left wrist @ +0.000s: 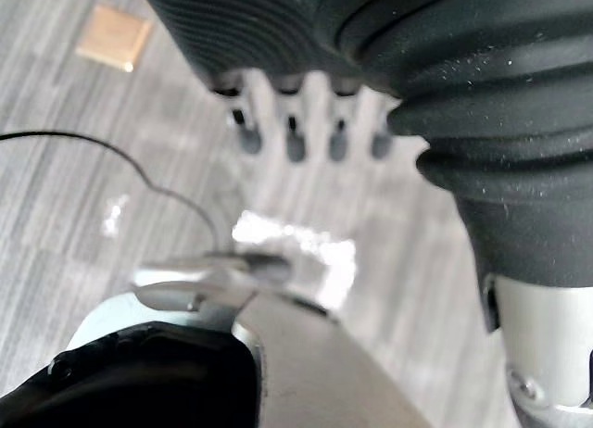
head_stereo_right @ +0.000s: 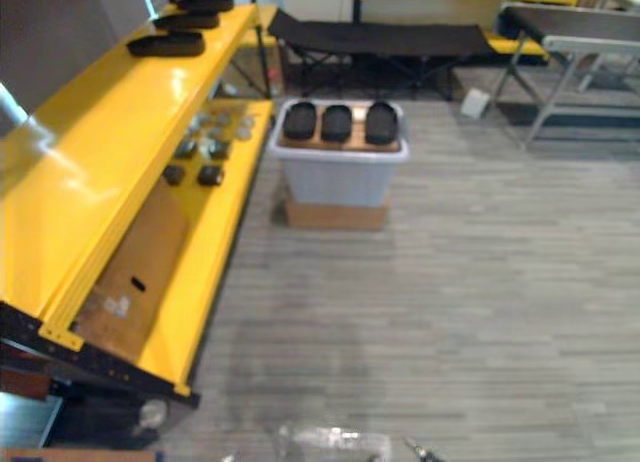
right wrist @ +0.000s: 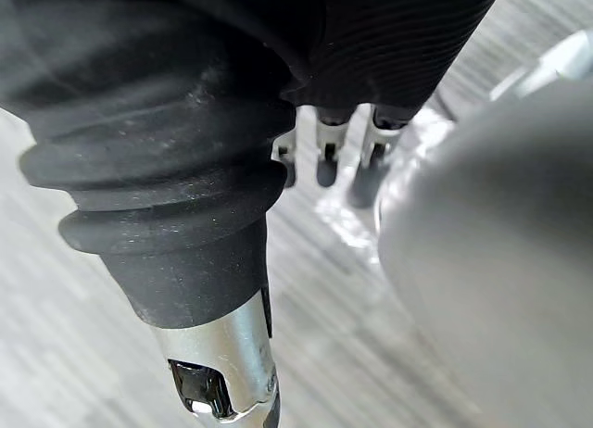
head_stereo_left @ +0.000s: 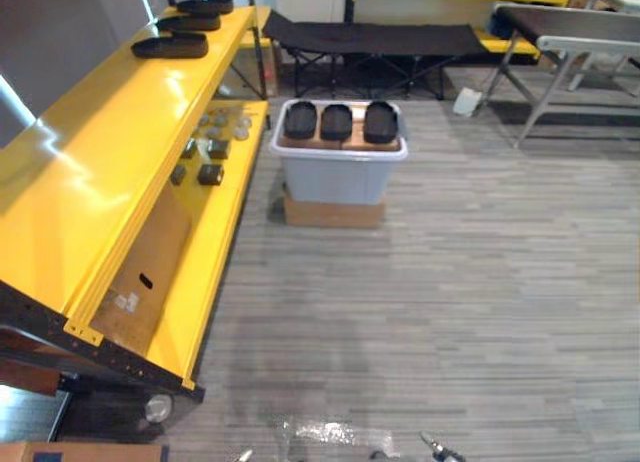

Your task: Walk over and take plastic housings, then place them on the shelf

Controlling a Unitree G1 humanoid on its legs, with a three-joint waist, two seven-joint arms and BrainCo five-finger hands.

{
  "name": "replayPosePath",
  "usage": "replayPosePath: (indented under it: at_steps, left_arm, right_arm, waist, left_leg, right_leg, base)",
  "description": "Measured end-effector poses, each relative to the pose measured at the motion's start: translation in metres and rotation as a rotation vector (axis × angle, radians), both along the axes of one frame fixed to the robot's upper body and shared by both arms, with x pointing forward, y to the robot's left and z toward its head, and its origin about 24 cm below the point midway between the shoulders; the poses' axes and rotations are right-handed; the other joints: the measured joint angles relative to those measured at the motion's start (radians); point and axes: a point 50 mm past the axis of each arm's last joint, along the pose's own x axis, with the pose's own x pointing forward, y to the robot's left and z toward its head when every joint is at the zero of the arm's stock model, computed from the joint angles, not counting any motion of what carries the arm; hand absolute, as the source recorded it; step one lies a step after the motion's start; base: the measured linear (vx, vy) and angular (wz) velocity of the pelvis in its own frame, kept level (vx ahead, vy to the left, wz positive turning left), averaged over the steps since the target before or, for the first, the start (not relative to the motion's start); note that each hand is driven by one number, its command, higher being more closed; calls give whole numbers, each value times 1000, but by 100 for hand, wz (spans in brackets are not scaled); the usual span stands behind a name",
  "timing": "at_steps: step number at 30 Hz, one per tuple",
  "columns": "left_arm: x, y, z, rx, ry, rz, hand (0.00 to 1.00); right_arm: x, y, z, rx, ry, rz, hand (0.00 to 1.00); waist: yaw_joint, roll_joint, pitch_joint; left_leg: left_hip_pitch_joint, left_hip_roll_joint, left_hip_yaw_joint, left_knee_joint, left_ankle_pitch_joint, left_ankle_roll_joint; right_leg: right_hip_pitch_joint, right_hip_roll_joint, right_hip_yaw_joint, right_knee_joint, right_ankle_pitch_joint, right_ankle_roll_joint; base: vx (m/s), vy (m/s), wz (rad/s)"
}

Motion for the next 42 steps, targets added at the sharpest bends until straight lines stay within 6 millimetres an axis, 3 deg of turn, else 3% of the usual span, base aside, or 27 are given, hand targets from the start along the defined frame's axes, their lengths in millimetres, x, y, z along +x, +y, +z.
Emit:
replayPosePath:
  at_steps: [2,4,7,8,12,13,15,16,17,18,19,20,21,23,25,27,28,29,30,31,32,33,35,38,39,40,42]
  left_arm:
    - [-1,6,1,25,-1,4,0]
    - [-2,9,2,32,0,16,0]
    - [3,4,1,11,-14,89,0]
    - [5,2,1,3,-24,113,0]
    - [6,5,3,-5,-76,228,0]
    - [6,5,3,-5,-76,228,0]
    - [14,-3,5,-19,-133,246,0]
    - [11,-16,2,-46,-132,260,0]
    - [17,-19,3,-55,-156,293,0]
    - [21,-20,4,-67,-172,314,0]
    - [25,-26,4,-89,-186,337,0]
    - [30,-27,6,-81,-210,338,0]
    - [35,-23,8,-70,-231,327,0]
    - [43,-19,11,-60,-254,313,0]
    - [44,-17,12,-48,-257,320,0]
    - [41,-18,11,-47,-244,333,0]
    - [43,-17,12,-44,-251,326,0]
    - [44,-16,12,-38,-258,315,0]
    - [40,-12,12,-17,-246,298,0]
    - [35,-8,11,-1,-233,284,0]
    - [26,-6,9,8,-206,288,0]
    - [24,0,9,24,-194,282,0]
    - [18,0,7,34,-159,248,0]
    - [13,7,7,78,-133,203,0]
    - [13,8,7,86,-133,195,0]
    - [16,11,8,104,-153,179,0]
    - [31,13,14,121,-223,186,0]
  right_arm:
    - [-4,3,-1,11,-5,-31,0]
    - [-13,11,-4,37,14,-44,0]
    - [-37,16,-7,63,44,-112,0]
    - [-49,17,-8,73,56,-121,0]
    - [-82,31,-9,131,69,-104,0]
    - [-82,31,-9,131,69,-104,0]
    - [-93,37,-8,164,60,-99,0]
    - [-95,26,-6,148,47,-79,0]
    - [-88,20,-6,125,43,-52,0]
    - [-84,14,-5,110,34,-39,0]
    - [-74,4,-4,73,16,-1,0]
    - [-74,-5,-3,37,35,30,0]
    - [-76,-11,-3,5,63,79,0]
    - [-79,-18,-2,-37,71,78,0]
    - [-46,-27,3,-94,-52,50,0]
    - [6,-33,17,-185,-234,95,0]
    - [14,-36,21,-206,-262,105,0]
    - [27,-40,26,-244,-293,118,0]
    - [35,-43,30,-263,-308,125,0]
    - [39,-42,31,-262,-314,130,0]
    - [47,-37,32,-252,-326,150,0]
    - [56,-34,33,-239,-338,172,0]
    - [59,-25,30,-194,-321,225,0]
    - [40,-5,15,-98,-228,216,0]
    - [34,-1,12,-83,-210,214,0]
    - [25,4,8,-61,-181,216,0]
    - [23,3,8,-84,-181,220,0]
  waist:
    - [-8,-15,10]
    - [-10,-26,8]
    - [-16,0,21]
    - [-16,8,20]
    - [-14,-11,11]
    - [-14,-11,11]
    - [-24,16,-9]
    - [-38,50,-62]
    - [-36,58,-56]
    - [-34,52,-59]
    - [-32,68,-49]
    - [-32,80,-40]
    - [-10,83,-36]
    - [10,71,-30]
    - [20,70,-28]
    - [31,60,-17]
    - [39,60,-13]
    - [59,61,-4]
    - [84,53,5]
    - [96,44,7]
    - [100,20,14]
    - [101,7,35]
    - [95,0,52]
    - [85,-23,74]
    - [76,-25,73]
    - [71,-18,75]
    - [58,-3,72]
  left_leg:
    - [25,0,-16,0,-9,17]
    - [29,12,-22,3,-17,10]
    - [23,63,-19,50,-62,-12]
    - [26,85,-15,76,-92,-26]
    - [81,106,13,124,-189,-118]
    - [81,106,13,124,-189,-118]
    - [115,157,11,150,-267,-156]
    - [95,216,14,215,-273,-186]
    - [39,245,20,361,-248,-215]
    - [-10,264,10,492,-222,-213]
    - [-132,327,-11,790,-149,-195]
    - [-202,371,-14,960,-148,-195]
    - [-264,382,-11,1052,-150,-193]
    - [-354,339,-9,1027,-153,-188]
    - [-445,295,23,891,-152,-184]
    - [-507,223,68,587,-107,-142]
    - [-514,202,71,502,-82,-137]
    - [-516,166,68,333,-9,-135]
    - [-512,150,65,274,82,-130]
    - [-504,144,70,276,127,-122]
    - [-494,127,101,281,176,-68]
    - [-486,104,110,301,140,-19]
    - [-465,76,92,303,104,17]
    - [-303,17,61,218,53,10]
    - [-270,11,55,203,43,8]
    - [-210,4,48,179,26,3]
    - [-148,10,28,157,6,-4]
  right_leg:
    - [-25,-21,7,92,-30,-2]
    - [-34,1,38,43,-66,3]
    - [-81,50,57,-67,-71,6]
    - [-106,68,57,-115,-58,15]
    - [-187,68,50,-212,51,-30]
    - [-187,68,50,-212,51,-30]
    - [-214,80,32,-144,93,-64]
    - [-216,120,-6,-108,61,-107]
    - [-197,133,-6,-106,42,-123]
    - [-172,144,-7,-117,30,-129]
    - [-100,176,-8,-165,13,-131]
    - [-32,203,-13,-212,12,-129]
    - [56,216,-7,-266,12,-129]
    - [157,209,5,-352,10,-125]
    - [203,212,30,-419,8,-120]
    - [259,205,56,-463,-7,-101]
    - [278,205,56,-471,-13,-93]
    - [318,206,55,-488,-28,-73]
    - [359,201,60,-502,-47,-50]
    - [377,193,68,-506,-58,-40]
    - [396,166,72,-499,-83,-17]
    - [393,140,78,-466,-85,-12]
    - [339,107,96,-313,-77,2]
    - [126,0,136,289,-22,164]
    - [92,-21,127,359,-31,148]
    - [37,-59,83,408,-70,96]
    - [-17,-66,28,225,-127,61]
  base:
    - [71,37,20]
    - [91,6,12]
    - [175,-12,-5]
    - [197,-26,-10]
    - [286,-103,-13]
    - [394,-218,4]
    - [471,-273,23]
    - [563,-312,18]
    - [573,-346,11]
    - [422,-317,-14]
    - [521,-366,-7]
    - [635,-381,-12]
    - [547,-281,-8]
    - [476,-223,-21]
    - [425,-110,-46]
    - [383,30,-29]
    - [334,89,-2]
    - [519,177,-2]
    - [537,203,-7]
    - [585,243,-6]
    - [512,220,10]
    - [494,222,19]
    - [435,240,31]
    - [394,200,31]
    - [420,157,40]
    - [421,133,30]
    - [513,90,36]
